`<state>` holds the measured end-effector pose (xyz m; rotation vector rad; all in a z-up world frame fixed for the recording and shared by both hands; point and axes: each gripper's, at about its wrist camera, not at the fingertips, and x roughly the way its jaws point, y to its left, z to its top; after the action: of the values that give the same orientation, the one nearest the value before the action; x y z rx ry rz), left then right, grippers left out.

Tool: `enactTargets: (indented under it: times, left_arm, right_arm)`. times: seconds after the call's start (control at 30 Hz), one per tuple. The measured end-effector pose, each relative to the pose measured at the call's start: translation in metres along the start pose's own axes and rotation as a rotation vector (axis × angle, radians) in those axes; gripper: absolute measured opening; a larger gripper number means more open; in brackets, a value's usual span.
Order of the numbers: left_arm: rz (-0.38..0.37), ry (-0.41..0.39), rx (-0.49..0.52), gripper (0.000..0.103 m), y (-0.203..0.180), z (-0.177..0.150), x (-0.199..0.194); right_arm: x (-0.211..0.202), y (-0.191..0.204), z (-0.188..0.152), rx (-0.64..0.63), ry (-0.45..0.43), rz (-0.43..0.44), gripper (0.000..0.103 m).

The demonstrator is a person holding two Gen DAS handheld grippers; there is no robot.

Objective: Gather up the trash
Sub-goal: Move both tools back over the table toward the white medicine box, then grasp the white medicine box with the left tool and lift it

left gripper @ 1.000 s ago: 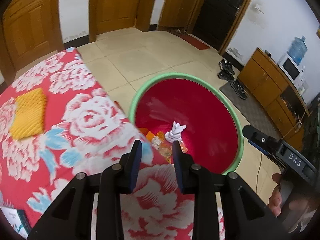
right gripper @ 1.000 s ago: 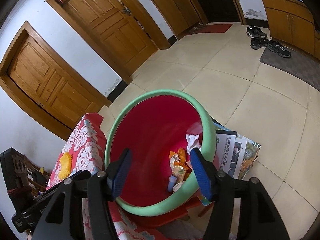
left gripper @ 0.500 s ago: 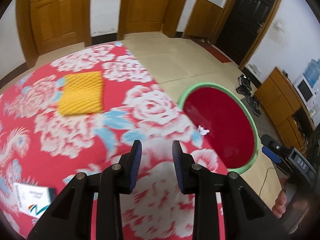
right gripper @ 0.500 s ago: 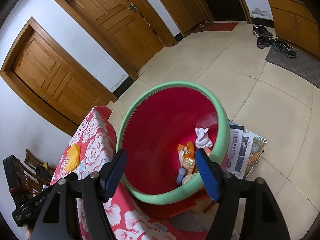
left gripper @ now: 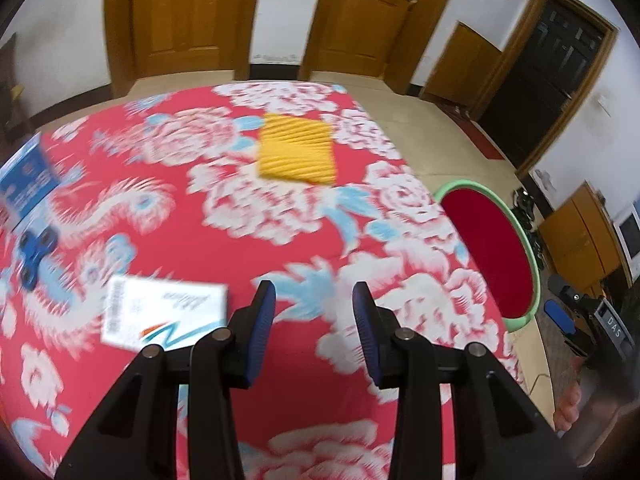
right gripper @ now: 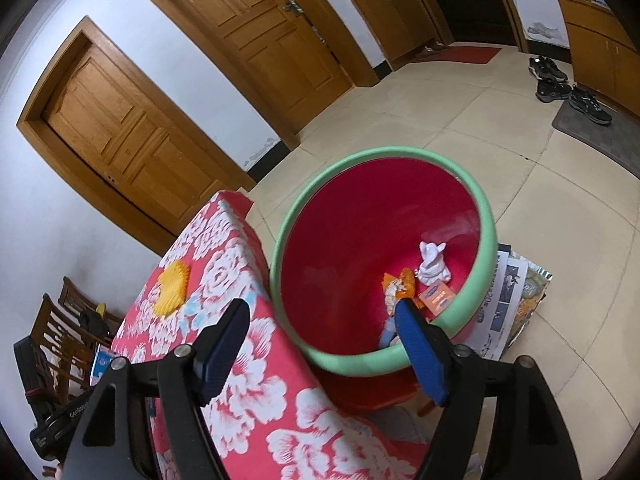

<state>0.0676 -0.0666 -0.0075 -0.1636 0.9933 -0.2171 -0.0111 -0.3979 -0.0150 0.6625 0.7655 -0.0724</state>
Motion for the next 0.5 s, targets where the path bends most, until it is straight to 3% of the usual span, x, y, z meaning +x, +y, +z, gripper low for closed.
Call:
enactTargets:
  times: [0.27, 0.5]
  left_arm:
    - [0.073, -0.007, -0.112, 0.041, 0.042, -0.022, -0.018]
    - [0.079, 0.005, -0.158, 0.042, 0.062, -0.031, -0.013]
  right_arm:
    - [-0.002, 0.018, -0.011, -0.036, 0.013, 0.019, 0.078]
    - [-0.004, 0.032, -0.020, -0.066, 0.019, 0.029, 0.078]
